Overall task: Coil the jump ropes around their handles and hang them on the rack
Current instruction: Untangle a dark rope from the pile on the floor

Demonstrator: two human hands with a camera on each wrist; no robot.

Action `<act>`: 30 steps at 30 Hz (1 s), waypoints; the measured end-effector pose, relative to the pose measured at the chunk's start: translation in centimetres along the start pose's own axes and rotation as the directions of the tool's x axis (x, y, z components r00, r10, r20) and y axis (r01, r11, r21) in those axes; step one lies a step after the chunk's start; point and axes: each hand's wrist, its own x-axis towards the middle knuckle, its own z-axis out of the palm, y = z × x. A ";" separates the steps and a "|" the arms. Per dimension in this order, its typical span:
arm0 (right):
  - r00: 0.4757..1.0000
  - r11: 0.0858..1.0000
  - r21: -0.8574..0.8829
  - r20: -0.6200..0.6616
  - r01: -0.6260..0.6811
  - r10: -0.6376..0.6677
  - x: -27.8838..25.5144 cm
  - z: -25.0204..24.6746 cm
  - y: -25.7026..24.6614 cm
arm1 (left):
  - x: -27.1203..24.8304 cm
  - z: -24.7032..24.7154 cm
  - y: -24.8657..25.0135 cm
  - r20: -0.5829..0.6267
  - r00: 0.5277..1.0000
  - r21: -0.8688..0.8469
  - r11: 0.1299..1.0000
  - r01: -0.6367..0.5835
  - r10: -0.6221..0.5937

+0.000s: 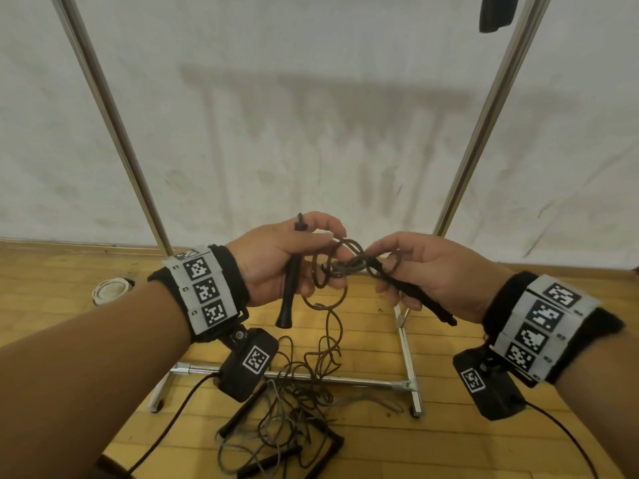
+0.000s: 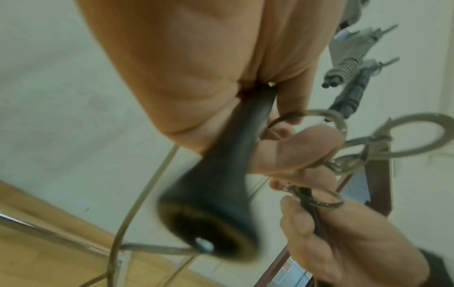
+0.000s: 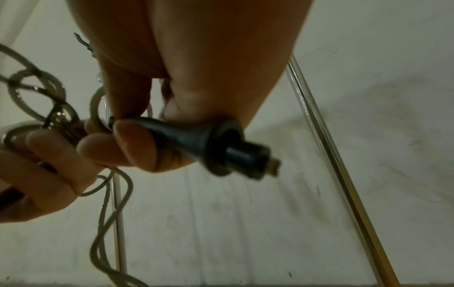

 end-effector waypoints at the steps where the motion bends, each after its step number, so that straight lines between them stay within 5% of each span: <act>1: 1.000 1.000 0.016 -0.012 0.003 -0.003 0.2 0.0 0.1 | 0.1 0.1 -0.2 -0.018 1.000 0.025 0.999 0.019 -0.019; 12: 0.998 0.953 -0.301 0.040 -0.032 0.047 0.2 1.2 0.2 | 0.5 0.7 -1.3 -0.045 0.995 0.397 0.913 0.099 -0.088; 19: 0.997 0.999 -0.012 -0.074 -0.037 0.036 0.6 2.6 0.1 | 1.1 1.0 -0.8 -0.376 0.923 0.541 0.829 0.144 0.085; 24: 0.992 0.941 0.319 -0.032 -0.109 0.126 1.0 2.7 -0.4 | 1.4 1.7 -0.5 -0.442 0.866 0.660 0.738 0.139 0.232; 30: 0.991 0.980 0.155 -0.029 -0.121 0.128 1.0 2.8 -0.3 | 1.1 2.1 -0.5 -0.383 0.872 0.770 0.627 0.118 0.305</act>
